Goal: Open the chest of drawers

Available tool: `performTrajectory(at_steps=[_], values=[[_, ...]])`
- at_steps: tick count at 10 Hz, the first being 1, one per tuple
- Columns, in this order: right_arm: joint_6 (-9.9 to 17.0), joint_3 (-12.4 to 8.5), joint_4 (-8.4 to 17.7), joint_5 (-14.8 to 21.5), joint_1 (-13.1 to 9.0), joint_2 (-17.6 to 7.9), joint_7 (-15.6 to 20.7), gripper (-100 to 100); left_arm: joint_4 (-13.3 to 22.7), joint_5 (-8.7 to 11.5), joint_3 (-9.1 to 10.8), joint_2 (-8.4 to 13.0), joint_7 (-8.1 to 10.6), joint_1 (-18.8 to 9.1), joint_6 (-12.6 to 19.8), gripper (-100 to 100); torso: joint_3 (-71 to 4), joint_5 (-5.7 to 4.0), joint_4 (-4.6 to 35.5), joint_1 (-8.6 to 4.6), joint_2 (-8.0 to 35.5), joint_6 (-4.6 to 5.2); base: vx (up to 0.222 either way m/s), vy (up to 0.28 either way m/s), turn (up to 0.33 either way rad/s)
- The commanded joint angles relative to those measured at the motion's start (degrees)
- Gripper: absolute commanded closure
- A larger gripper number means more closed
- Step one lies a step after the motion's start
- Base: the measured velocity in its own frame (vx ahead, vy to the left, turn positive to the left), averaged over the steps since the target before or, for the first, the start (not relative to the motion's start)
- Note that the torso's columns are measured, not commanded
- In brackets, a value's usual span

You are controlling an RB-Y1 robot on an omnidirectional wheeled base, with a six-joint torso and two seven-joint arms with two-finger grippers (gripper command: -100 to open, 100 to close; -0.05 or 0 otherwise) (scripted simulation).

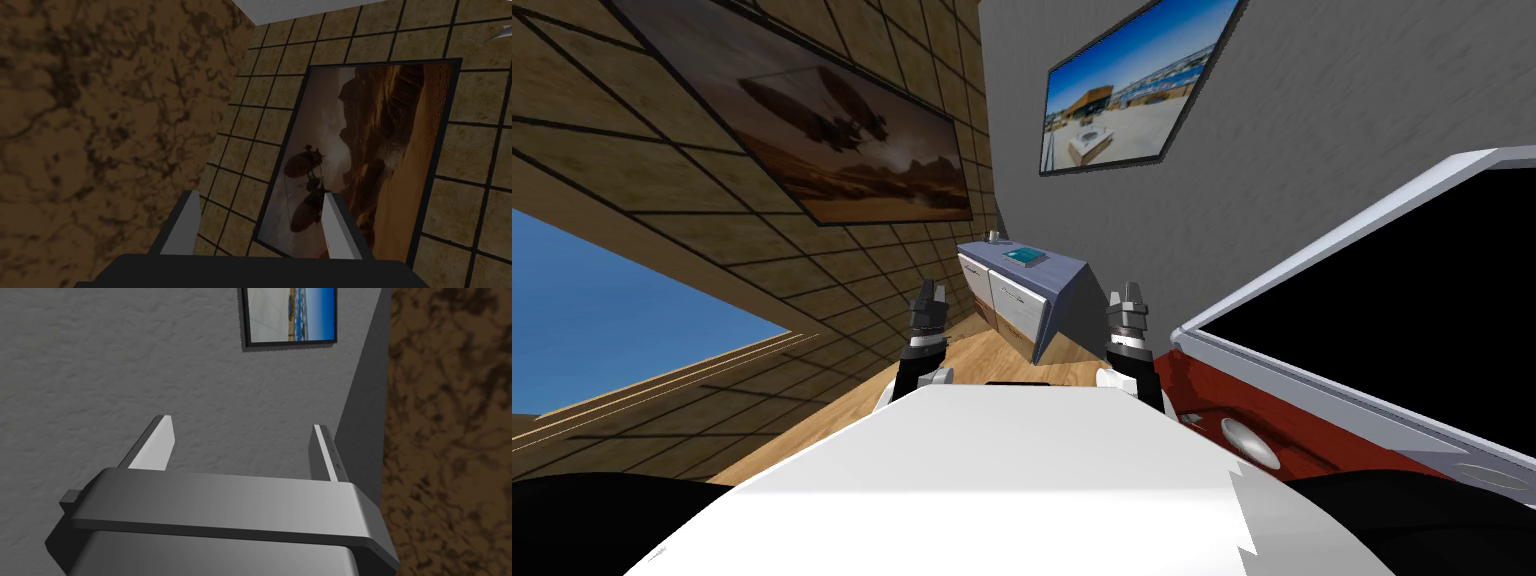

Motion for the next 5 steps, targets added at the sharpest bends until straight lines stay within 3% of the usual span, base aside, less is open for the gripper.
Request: performTrajectory(at_steps=[1,2,3,5], values=[[0.0,0.0,0.0,0.0,0.0,0.0,0.0,0,0.0,0.0,0.00,0.0,0.00,0.0,0.0,0,-8.5,0.00,4.2,0.00,4.2,0.00,0.000,0.000,0.000],[0.0,0.0,0.0,0.0,0.0,0.0,0.0,0,0.0,0.0,0.00,0.0,0.00,0.0,0.0,0,-16.9,0.00,8.5,0.00,8.5,0.00,0.000,0.000,0.000],[0.0,0.0,0.0,0.0,0.0,0.0,0.0,0,0.2,-0.2,-0.12,1.9,-0.01,-0.1,0.2,-100,-25.4,0.00,12.7,0.00,12.7,0.00,0.011,-0.002,-0.027],[0.0,0.0,0.0,0.0,0.0,0.0,0.0,0,0.8,-0.5,-0.40,4.6,-0.03,-0.4,0.7,-100,-30.5,0.01,15.1,0.02,15.1,0.00,0.015,-0.002,-0.046]])
